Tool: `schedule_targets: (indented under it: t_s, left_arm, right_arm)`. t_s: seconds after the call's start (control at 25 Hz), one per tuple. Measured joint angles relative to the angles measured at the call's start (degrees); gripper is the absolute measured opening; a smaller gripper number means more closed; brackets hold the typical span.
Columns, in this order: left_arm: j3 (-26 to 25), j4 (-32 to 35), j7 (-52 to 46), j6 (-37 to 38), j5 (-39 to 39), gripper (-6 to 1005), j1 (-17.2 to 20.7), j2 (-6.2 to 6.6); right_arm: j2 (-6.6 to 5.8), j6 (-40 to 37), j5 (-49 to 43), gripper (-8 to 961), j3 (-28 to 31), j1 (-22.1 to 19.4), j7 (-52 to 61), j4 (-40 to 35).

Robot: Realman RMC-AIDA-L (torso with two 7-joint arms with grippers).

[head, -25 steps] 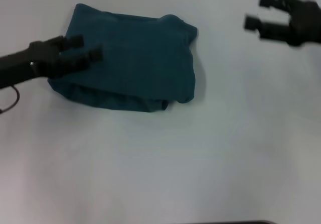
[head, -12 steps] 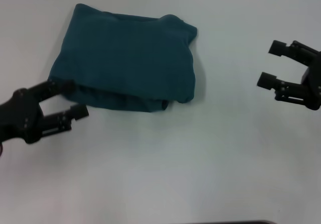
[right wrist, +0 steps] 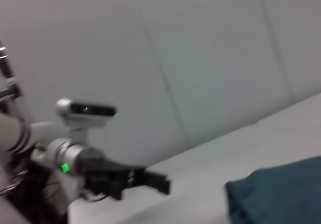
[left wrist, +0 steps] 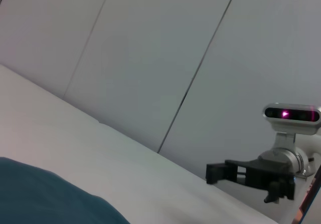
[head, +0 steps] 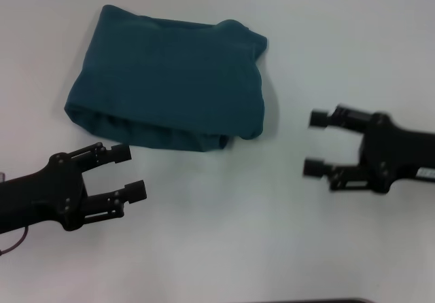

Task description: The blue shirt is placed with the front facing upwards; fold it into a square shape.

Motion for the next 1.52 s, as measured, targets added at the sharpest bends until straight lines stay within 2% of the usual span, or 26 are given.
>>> schedule_targets:
  t_s: [0.32, 0.56, 1.52]
  left_arm:
    - [0.48, -1.16, -1.97, 0.03, 4.72, 824, -0.69, 0.54]
    - [0.61, -4.16, -4.67, 0.24, 6.37, 824, -1.48, 0.97]
    - [0.35, -4.30, -4.35, -0.18, 7.44, 823, -2.08, 0.99]
  right_arm:
    - [0.00, 1.77, -5.83, 940, -5.90, 3.43, 2.32, 3.63]
    - [0.00, 1.53, -6.93, 940, -6.40, 4.12, 4.77, 3.63]
    - [0.00, 2.09, -7.06, 940, -7.52, 4.70, 5.61, 3.73]
